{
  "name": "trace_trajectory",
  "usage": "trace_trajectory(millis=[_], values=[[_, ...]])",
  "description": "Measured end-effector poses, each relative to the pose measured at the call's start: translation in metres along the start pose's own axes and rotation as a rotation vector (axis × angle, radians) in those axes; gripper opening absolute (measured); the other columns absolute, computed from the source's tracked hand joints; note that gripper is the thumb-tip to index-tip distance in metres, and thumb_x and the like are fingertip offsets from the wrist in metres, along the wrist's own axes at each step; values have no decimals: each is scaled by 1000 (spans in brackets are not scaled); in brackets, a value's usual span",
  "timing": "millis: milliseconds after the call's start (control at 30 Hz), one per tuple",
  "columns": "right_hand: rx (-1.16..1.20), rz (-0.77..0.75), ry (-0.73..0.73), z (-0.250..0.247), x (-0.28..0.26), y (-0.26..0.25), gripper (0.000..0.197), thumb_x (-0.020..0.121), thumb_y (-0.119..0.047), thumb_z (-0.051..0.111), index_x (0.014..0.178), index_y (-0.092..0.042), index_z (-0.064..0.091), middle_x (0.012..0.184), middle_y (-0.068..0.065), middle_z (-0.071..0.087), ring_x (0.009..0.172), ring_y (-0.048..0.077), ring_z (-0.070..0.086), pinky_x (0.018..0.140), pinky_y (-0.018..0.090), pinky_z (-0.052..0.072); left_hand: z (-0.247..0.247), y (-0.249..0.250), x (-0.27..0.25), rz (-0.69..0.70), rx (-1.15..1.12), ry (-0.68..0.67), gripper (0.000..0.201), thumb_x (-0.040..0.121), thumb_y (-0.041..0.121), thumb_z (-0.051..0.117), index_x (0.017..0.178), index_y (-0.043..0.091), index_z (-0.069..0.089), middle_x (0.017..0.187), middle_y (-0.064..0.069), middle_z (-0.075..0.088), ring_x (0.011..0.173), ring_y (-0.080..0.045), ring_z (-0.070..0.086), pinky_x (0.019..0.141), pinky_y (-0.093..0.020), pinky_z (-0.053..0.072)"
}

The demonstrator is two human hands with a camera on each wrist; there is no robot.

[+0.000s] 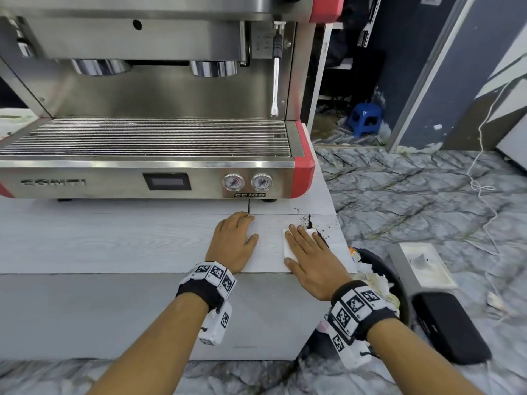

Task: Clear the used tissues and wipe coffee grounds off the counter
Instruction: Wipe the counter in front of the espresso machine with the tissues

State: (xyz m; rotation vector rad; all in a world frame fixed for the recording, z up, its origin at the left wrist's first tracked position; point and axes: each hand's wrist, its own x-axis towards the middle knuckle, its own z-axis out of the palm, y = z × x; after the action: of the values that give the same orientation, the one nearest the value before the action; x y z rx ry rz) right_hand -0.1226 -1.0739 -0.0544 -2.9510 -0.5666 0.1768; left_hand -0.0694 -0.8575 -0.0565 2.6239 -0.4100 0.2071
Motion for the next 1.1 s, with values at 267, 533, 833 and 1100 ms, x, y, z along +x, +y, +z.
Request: trace_trajectory(millis=[267, 533, 833, 1100], values=[[5, -9, 9, -5, 1, 18, 85, 79, -60, -14, 152, -17, -5, 161, -3, -10, 147, 9, -12, 119, 32, -11, 10, 10, 10, -15, 1, 7, 45, 89, 31, 47, 132, 18, 46, 140, -1, 42, 128, -20, 40, 111, -34, 24], [-6, 5, 16, -5, 7, 36, 92, 76, -63, -21, 153, -15, -3, 160, -2, -10, 147, 9, -12, 120, 34, -9, 17, 14, 9, -21, 60, 25, 46, 89, 36, 41, 131, 20, 47, 140, 0, 43, 126, -21, 41, 112, -34, 25], [-27, 81, 10, -8, 11, 53, 96, 72, -64, -22, 152, -15, -5, 161, 0, -10, 148, 13, -11, 119, 33, -11, 17, 13, 9, -15, 75, 17, 56, 85, 46, 27, 132, 22, 45, 141, 3, 42, 127, -18, 39, 113, -32, 23], [-16, 274, -23, -20, 11, 85, 67, 99, -50, 12, 153, -14, -5, 161, 1, -9, 148, 14, -12, 120, 37, -10, 15, 12, 8, -6, 63, 2, 57, 85, 47, 26, 132, 21, 45, 140, 2, 42, 127, -20, 39, 113, -34, 24]])
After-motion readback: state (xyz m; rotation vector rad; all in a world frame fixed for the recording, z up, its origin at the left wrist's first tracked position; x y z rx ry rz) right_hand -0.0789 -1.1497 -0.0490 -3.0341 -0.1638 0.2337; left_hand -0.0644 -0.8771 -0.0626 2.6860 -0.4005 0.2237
